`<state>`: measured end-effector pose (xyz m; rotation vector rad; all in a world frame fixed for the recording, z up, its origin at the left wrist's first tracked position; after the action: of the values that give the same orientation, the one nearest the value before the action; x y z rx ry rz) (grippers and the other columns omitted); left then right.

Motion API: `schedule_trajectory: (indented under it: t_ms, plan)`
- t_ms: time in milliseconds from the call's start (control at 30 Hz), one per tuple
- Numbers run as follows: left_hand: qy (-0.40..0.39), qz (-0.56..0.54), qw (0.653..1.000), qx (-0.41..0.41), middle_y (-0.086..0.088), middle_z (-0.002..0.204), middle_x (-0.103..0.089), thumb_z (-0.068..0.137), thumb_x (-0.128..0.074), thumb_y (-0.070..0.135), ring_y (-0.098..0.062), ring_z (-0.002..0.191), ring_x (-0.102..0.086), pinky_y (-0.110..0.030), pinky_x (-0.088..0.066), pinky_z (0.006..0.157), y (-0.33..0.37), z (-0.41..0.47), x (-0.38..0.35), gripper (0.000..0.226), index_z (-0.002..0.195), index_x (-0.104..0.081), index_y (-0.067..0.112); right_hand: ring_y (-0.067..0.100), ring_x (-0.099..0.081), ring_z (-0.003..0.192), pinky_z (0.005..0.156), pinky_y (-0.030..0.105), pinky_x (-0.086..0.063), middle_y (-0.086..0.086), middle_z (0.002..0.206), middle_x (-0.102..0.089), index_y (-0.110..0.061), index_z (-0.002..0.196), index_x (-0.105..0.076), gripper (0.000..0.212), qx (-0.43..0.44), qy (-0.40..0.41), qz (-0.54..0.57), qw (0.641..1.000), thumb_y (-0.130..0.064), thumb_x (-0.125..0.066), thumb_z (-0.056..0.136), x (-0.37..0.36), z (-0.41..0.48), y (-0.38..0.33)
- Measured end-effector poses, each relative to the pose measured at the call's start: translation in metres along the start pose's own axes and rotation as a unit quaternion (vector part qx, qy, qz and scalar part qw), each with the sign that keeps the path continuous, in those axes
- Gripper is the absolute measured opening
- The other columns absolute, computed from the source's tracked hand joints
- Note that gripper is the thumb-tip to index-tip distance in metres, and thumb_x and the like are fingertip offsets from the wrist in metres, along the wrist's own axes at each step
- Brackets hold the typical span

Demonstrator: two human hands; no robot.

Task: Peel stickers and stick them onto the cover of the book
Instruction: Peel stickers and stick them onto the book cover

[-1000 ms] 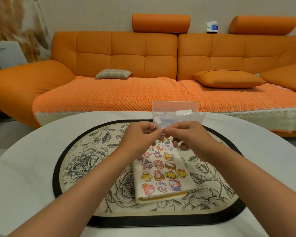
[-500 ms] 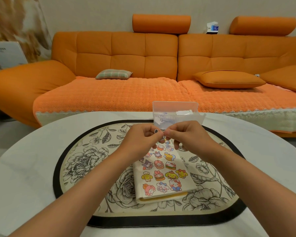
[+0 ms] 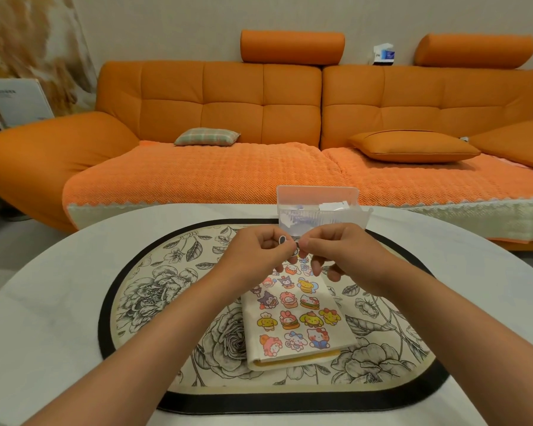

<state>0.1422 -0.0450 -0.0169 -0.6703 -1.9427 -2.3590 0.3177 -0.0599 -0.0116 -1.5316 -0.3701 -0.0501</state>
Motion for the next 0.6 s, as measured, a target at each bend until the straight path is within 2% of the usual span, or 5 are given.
schedule_trajectory:
  t_ms: [233,467,600]
  plan:
    - [0.005,0.004,1.000,0.005,0.001,0.068,-0.072,0.092,-0.065,0.011,-0.011,0.056,-0.058,-0.026,-0.047,0.056,-0.001,0.000,0.000,0.011,0.085,-0.072,0.006,0.016,-0.060,0.063,0.048,0.026,-0.041,0.004,0.080,-0.072,-0.006,0.092,-0.076,0.018,0.025,0.003,-0.067,0.997,-0.020,-0.065,0.096,-0.001,-0.003,-0.006]
    - [0.007,0.010,1.000,0.004,0.002,0.067,-0.072,0.091,-0.064,0.011,-0.010,0.055,-0.057,-0.023,-0.047,0.055,0.002,-0.001,0.002,0.015,0.078,-0.072,0.014,0.010,-0.055,0.054,0.048,0.025,-0.040,-0.004,0.062,-0.067,-0.009,0.090,-0.075,0.018,0.034,0.008,-0.075,0.997,-0.020,-0.063,0.098,-0.003,-0.006,-0.010]
    - [0.011,0.004,1.000,0.006,0.000,0.067,-0.072,0.091,-0.064,0.012,-0.010,0.055,-0.057,-0.024,-0.048,0.056,0.002,-0.001,0.004,0.015,0.078,-0.072,0.013,0.014,-0.046,0.049,0.049,0.028,-0.038,0.006,0.059,-0.065,-0.013,0.085,-0.075,0.019,0.035,0.023,-0.084,0.996,-0.026,-0.065,0.096,-0.005,-0.006,-0.010]
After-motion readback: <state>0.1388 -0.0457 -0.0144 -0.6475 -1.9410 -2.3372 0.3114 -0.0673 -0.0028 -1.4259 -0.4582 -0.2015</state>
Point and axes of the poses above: each hand's wrist, its own z-axis towards the middle knuckle, its own x-axis out of the back of the hand, y = z × x, the point moved 3 cm from there along z, towards the middle knuckle
